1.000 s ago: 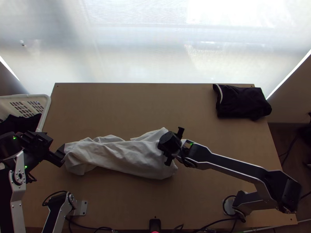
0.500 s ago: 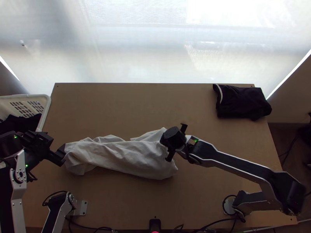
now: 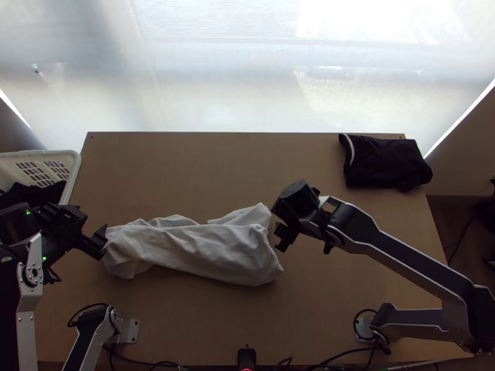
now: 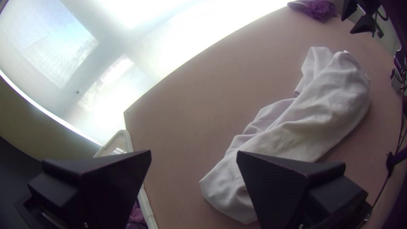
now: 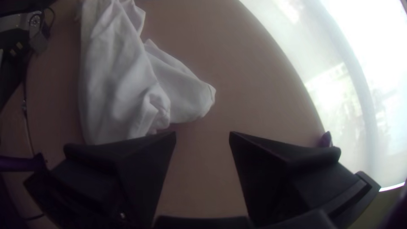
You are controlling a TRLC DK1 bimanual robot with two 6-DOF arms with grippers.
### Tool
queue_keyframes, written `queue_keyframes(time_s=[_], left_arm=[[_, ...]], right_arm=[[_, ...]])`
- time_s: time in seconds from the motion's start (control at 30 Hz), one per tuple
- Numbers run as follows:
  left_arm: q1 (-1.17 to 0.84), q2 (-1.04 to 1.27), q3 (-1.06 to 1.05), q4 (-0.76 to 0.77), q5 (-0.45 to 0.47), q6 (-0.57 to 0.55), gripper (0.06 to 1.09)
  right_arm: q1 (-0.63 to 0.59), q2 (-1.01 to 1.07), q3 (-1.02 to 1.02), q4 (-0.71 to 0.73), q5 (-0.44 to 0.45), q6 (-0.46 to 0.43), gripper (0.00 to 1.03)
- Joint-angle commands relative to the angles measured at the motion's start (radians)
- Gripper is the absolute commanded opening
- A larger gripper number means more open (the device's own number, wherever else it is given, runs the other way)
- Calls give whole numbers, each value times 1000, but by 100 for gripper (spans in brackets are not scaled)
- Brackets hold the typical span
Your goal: Fold the t-shirt
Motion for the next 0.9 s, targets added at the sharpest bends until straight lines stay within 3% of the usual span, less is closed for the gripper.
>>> queue_keyframes(time_s=[0.0, 0.2, 0.27, 0.6, 0.87], left_arm=[[-15, 6, 1, -4, -4, -5, 104], [-15, 6, 4, -4, -6, -2, 104], [-15, 6, 3, -4, -6, 0, 104], [-13, 8, 12, -7, -6, 13, 104], [-15, 9, 15, -7, -6, 15, 104]], right_arm=[[-53, 95, 160, -176, -246, 151, 81], [-149, 206, 276, -234, -496, 204, 81], [-175, 247, 308, -271, -554, 209, 88], [-191, 284, 310, -337, -708, 275, 91], [-165, 330, 287, -340, -751, 266, 91]])
